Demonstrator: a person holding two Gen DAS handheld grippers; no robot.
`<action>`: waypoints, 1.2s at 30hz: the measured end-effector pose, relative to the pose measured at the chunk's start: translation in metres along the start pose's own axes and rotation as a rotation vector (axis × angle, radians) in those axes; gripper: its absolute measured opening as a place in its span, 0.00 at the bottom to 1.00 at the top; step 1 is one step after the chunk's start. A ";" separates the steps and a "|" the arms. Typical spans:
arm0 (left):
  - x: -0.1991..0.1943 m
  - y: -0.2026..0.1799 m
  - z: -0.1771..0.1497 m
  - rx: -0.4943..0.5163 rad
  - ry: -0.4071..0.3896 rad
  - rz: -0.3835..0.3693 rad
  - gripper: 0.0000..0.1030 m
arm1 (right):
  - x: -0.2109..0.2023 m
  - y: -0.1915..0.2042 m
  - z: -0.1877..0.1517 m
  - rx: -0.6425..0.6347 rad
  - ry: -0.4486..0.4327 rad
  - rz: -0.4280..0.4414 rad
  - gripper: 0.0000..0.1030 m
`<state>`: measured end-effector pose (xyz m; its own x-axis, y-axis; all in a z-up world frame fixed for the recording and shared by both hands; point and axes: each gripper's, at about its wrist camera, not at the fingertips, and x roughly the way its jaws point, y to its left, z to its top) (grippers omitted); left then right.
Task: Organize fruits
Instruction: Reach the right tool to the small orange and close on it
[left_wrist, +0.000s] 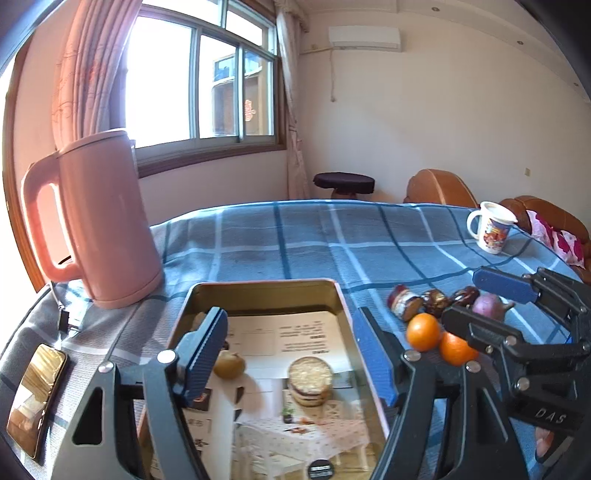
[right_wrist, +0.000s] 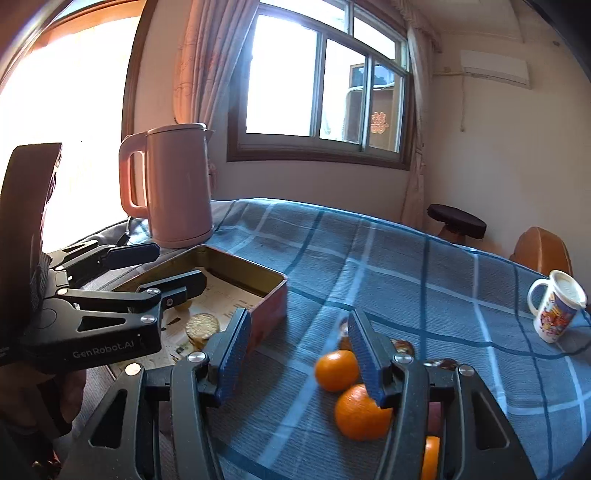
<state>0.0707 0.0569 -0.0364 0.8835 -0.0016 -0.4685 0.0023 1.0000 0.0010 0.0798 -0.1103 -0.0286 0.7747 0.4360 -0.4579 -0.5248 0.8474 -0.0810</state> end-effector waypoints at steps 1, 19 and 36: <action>0.000 -0.009 0.000 0.018 -0.002 -0.019 0.71 | -0.007 -0.009 -0.004 0.008 -0.001 -0.036 0.56; 0.041 -0.114 -0.009 0.196 0.179 -0.259 0.66 | -0.008 -0.088 -0.067 0.266 0.280 -0.041 0.46; 0.049 -0.125 -0.010 0.195 0.241 -0.385 0.50 | 0.000 -0.100 -0.066 0.312 0.325 0.031 0.36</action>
<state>0.1092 -0.0684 -0.0686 0.6676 -0.3470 -0.6587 0.4150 0.9080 -0.0577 0.1088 -0.2149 -0.0786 0.5833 0.3867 -0.7143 -0.3754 0.9082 0.1851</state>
